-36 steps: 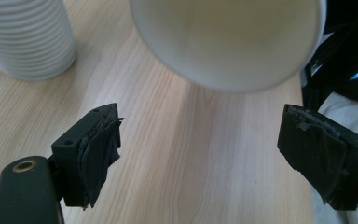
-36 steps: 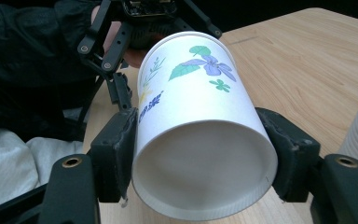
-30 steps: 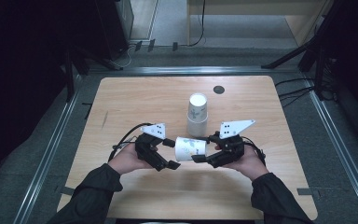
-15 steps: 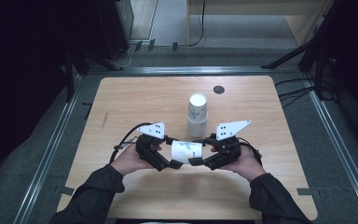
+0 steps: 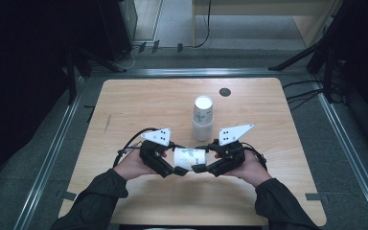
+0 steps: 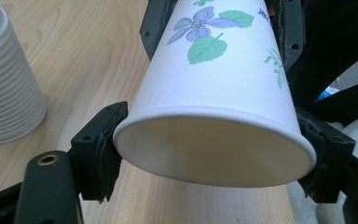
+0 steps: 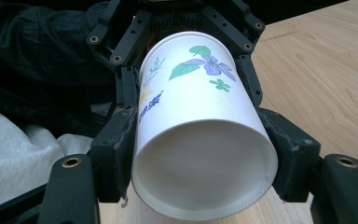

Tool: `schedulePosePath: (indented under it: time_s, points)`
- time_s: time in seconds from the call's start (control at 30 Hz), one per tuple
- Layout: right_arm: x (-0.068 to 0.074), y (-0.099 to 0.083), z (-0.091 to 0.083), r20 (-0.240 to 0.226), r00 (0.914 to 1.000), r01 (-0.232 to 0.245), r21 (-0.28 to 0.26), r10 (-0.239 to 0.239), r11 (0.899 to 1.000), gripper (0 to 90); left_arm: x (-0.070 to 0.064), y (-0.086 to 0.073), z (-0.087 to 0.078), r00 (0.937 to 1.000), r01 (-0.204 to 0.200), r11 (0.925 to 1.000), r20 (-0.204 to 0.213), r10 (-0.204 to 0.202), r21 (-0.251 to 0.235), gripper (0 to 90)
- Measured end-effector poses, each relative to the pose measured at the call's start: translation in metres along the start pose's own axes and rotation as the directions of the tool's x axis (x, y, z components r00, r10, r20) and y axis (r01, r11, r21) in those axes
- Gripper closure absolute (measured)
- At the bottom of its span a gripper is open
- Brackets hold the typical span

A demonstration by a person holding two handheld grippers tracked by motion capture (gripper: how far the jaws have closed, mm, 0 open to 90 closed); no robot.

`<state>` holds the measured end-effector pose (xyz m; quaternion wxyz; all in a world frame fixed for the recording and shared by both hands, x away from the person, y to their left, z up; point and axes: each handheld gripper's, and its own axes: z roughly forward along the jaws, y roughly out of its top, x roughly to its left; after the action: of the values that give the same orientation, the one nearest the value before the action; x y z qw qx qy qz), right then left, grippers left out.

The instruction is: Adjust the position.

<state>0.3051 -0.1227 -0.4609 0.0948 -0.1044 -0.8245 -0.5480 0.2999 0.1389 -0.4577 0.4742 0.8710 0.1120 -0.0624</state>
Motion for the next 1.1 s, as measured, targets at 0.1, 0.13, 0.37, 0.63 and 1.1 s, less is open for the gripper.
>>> schedulePosePath:
  time_s: [0.1,0.13,0.37,0.63,1.1]
  points:
    - [0.0,0.0,0.0,-0.002,1.0,-0.001,0.005,0.001,1.0,34.2,0.0,0.0,0.001,1.0,0.003,1.0,0.003,-0.003,0.009,22.7]
    - [0.0,0.0,0.001,-0.002,1.0,-0.006,0.008,0.006,1.0,34.1,0.0,-0.001,0.001,1.0,0.006,0.9999,0.003,-0.006,0.015,22.6]
    - [-0.001,-0.001,0.002,0.007,0.9999,-0.014,0.019,0.013,1.0,33.5,0.0,-0.001,0.001,0.9999,-0.003,0.9998,-0.011,0.003,0.02,23.6]
    - [-0.003,-0.001,0.002,0.039,0.9991,-0.018,0.033,0.017,0.999,25.5,0.004,-0.003,-0.006,0.9995,0.012,0.9999,-0.029,-0.012,0.007,23.6]
    - [-0.004,-0.009,0.0,0.104,0.9945,-0.02,0.12,0.007,0.993,25.3,0.013,0.0,-0.041,0.9945,0.046,0.999,-0.094,-0.046,0.0,23.6]
